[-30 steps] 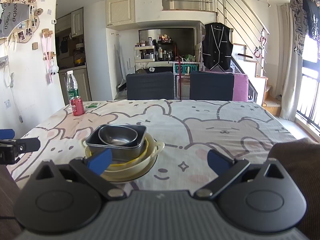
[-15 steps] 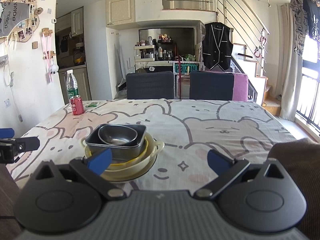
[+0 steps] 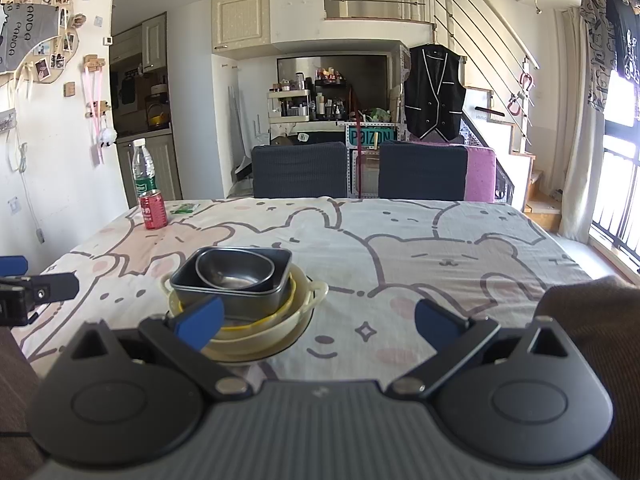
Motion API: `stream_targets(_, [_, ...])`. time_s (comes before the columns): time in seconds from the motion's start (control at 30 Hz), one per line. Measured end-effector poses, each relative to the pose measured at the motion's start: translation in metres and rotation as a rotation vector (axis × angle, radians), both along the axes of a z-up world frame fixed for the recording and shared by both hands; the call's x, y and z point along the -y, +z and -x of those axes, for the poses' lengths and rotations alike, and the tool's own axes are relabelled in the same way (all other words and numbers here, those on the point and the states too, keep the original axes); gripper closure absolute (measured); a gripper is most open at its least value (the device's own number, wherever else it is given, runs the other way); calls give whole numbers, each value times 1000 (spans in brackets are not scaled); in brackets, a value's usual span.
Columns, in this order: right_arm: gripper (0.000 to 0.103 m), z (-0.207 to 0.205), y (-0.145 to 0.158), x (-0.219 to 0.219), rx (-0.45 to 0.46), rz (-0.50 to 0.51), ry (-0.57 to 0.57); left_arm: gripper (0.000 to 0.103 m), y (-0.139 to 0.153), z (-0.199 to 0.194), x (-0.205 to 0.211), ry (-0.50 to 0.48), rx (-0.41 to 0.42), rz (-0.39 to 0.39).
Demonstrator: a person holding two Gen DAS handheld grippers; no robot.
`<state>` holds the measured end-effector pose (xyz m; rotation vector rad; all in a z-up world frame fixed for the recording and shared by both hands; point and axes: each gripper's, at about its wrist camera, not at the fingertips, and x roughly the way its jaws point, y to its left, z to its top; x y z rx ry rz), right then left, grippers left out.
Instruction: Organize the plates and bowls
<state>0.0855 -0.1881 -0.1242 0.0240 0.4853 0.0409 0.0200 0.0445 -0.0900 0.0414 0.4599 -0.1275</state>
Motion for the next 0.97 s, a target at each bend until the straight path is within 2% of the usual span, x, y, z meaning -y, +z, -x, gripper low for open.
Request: stream_targets(0.97, [0, 1, -2, 1, -1, 0, -1, 0, -1, 0, -1, 9, -7, 4])
